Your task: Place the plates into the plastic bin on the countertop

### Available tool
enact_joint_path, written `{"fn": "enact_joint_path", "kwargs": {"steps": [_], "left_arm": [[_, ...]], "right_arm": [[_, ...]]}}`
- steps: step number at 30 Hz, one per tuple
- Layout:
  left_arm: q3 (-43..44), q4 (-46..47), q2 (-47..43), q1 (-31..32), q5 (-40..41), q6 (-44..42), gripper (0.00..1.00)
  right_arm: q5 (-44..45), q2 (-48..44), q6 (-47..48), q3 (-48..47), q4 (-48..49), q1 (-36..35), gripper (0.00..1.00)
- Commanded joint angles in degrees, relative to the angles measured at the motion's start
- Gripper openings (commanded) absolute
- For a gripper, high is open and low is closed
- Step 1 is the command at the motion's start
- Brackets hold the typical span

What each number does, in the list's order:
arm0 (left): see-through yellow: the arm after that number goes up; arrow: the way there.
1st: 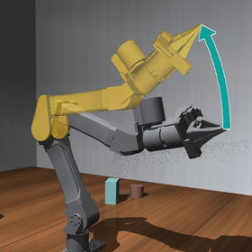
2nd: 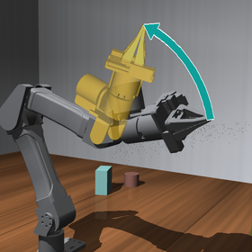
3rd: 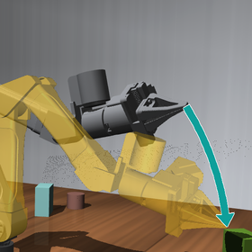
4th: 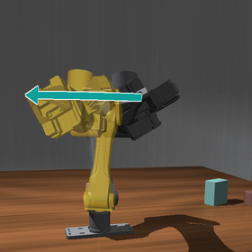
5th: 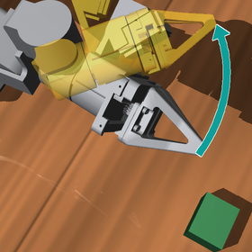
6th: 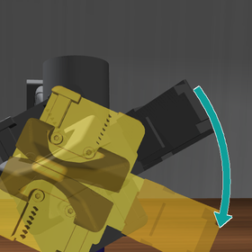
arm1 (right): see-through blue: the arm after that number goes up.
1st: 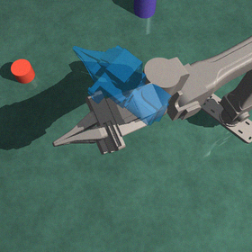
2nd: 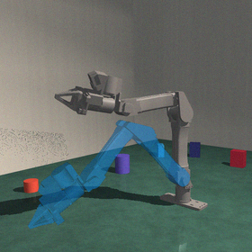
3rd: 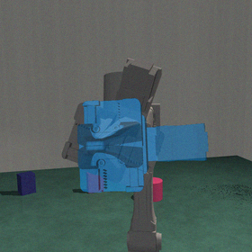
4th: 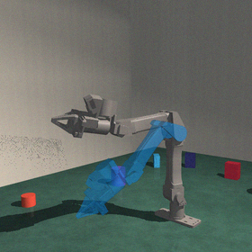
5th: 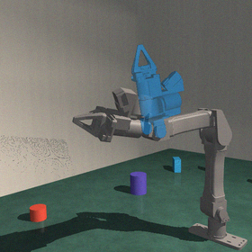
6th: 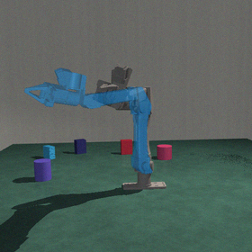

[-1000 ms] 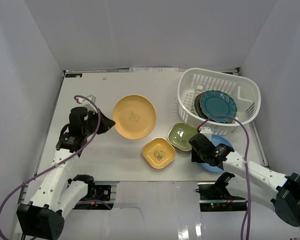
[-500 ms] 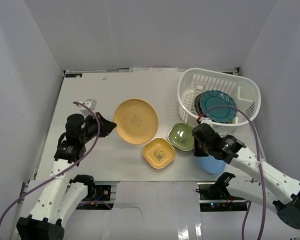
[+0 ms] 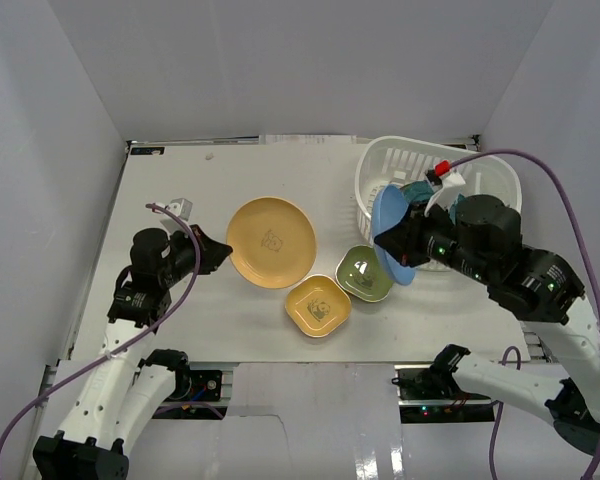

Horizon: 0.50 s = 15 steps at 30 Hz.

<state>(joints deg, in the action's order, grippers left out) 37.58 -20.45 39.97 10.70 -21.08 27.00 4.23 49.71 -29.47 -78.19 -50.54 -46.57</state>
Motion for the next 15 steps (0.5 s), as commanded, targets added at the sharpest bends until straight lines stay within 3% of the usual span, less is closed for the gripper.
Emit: {"fn": "enact_joint_path", "kwargs": {"steps": [1, 3, 5, 9, 15], "left_arm": [[0.91, 2.87, 0.72, 0.20, -1.59, 0.42, 0.00], [0.83, 3.04, 1.25, 0.20, -2.03, 0.50, 0.00], [0.83, 3.13, 1.87, 0.20, -2.03, 0.42, 0.00], [0.91, 4.01, 3.01, 0.29, -2.21, 0.94, 0.00], [5.74, 4.45, 8.19, 1.25, -3.53, 3.84, 0.00]], "right_arm": [[11.02, 6.77, 8.27, -7.13, 7.38, -0.02, 0.08], [24.60, 10.73, 13.98, -9.42, 8.35, -0.02, 0.08], [29.68, 17.32, 17.68, -12.33, 9.75, 4.00, 0.08], [9.63, 24.80, 20.86, -9.54, 18.44, 26.73, 0.08], [0.09, 32.71, 20.77, -0.22, 27.16, 35.04, 0.08]]}}
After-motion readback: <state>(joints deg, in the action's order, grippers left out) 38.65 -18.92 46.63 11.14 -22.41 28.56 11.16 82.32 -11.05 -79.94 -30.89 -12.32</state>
